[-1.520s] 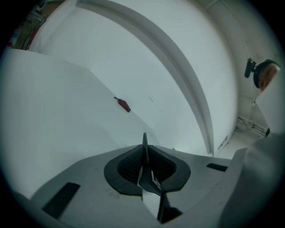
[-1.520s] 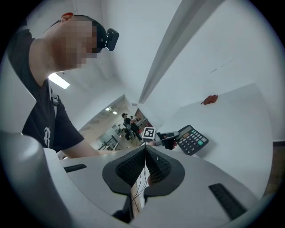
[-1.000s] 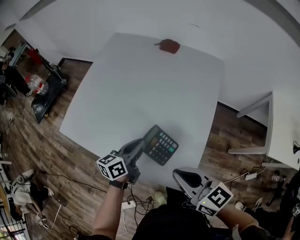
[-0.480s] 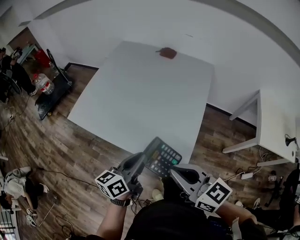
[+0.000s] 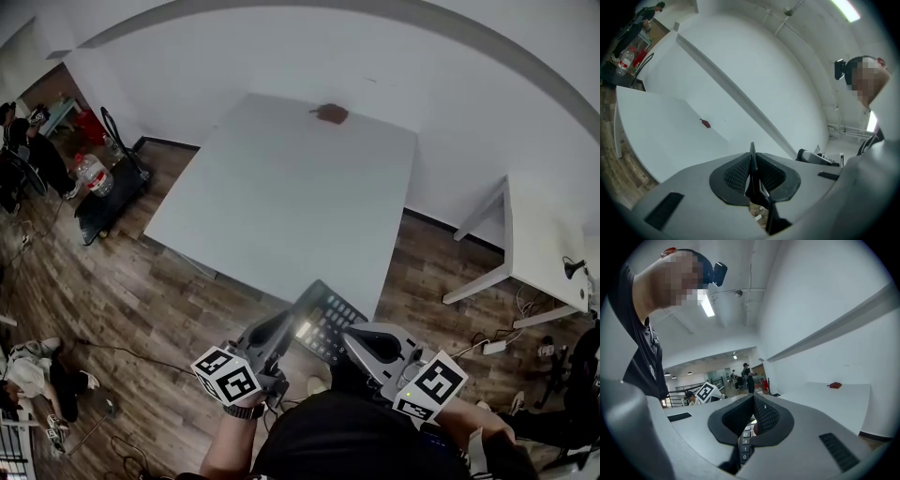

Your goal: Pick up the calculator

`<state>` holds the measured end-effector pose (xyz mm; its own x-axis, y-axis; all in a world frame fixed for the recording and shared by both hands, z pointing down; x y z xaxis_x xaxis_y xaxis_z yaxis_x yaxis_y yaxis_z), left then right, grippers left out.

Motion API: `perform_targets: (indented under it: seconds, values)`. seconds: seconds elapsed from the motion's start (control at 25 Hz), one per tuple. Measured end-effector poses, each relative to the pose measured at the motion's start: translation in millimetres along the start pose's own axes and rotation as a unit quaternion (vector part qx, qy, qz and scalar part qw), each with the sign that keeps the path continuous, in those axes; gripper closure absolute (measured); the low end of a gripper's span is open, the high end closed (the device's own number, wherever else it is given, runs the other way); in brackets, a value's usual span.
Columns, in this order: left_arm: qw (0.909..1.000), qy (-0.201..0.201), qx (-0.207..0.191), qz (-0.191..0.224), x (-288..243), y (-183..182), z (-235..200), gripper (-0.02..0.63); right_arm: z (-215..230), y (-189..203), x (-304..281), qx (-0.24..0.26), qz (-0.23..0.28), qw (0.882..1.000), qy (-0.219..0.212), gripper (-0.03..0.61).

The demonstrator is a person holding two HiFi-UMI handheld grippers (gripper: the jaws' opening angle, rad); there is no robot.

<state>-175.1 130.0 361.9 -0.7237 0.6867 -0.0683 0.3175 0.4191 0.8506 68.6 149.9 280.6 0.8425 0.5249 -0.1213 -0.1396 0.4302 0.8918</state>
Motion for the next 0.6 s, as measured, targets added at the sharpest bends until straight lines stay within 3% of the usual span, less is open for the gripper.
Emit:
perform_targets:
  seconds: [0.6]
  values:
    - [0.9997, 0.004, -0.022, 0.01, 9.8, -7.8, 13.6, 0.574, -18.4, -1.7, 16.1, 0.021, 0.01, 1.0, 0.007, 0.565]
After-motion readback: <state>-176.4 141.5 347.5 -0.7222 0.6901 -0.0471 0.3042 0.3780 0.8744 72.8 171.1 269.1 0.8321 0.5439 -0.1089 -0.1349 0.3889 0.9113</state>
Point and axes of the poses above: the fingertips, and each gripper's own axes: x backward along the fingers, z to its right, y out of its underside, the point moved 10 cm from there along x, backward along the fingers, and after that the axes turned 13 degrees about -x, right-handed, at the moved point
